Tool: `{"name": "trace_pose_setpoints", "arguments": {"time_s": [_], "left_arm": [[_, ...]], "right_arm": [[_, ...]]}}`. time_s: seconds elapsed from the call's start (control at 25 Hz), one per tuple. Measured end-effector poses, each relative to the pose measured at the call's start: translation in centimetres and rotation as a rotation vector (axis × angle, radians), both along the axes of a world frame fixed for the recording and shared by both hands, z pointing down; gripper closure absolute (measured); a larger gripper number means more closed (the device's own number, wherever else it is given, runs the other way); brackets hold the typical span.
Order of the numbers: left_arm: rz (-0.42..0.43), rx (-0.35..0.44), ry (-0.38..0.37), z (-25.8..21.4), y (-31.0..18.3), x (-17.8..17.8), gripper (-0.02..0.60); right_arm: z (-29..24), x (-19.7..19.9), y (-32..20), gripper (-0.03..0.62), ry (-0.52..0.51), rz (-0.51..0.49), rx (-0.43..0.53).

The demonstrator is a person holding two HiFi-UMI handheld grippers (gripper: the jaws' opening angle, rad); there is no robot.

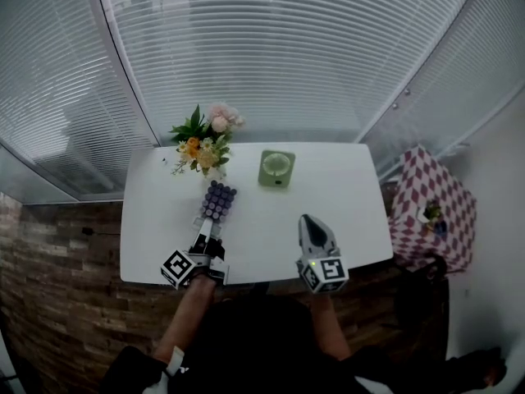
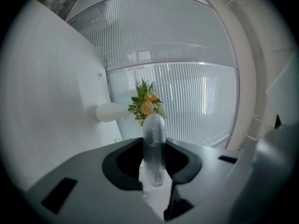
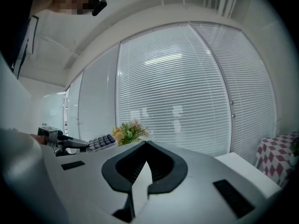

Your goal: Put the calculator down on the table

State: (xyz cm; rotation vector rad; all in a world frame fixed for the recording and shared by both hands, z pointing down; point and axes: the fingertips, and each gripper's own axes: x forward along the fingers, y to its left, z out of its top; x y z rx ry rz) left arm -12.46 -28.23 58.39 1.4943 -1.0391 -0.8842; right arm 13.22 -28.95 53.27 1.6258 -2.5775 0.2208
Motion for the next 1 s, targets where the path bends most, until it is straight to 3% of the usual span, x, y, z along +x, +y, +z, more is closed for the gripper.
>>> {"name": "trace_pose_setpoints", "arguments": {"time_s": [0.12, 0.28, 0.6, 0.8, 1.0], "left_arm": [[-0.022, -0.060, -0.057, 2.8, -0.5, -0.5, 0.482], [-0.020, -0.093, -0.008, 5.0, -1.8, -0.1, 0.482], [0.008, -0.178, -0.026, 10.3, -2.9, 1.3, 0.482], [0.030, -0.257, 0.028, 14.1, -3.3, 2.1, 0.482], [0.038, -0.330, 0.005, 17.8, -4.0, 2.6, 0.482]], "right_arm": [[0.1, 0.2, 0.1, 0.588, 0.013, -0.002, 0.006], [0.0, 0.4, 0.1, 0.588, -0.003, 0.000, 0.001], [0.1, 0.7, 0.2, 0.588, -0.003, -0.009, -0.008], [0.2, 0.8, 0.4, 0.588, 0.014, -0.008, -0.012], [0.3, 1.6, 0.4, 0.588, 0.018, 0.008, -0.018]]}}
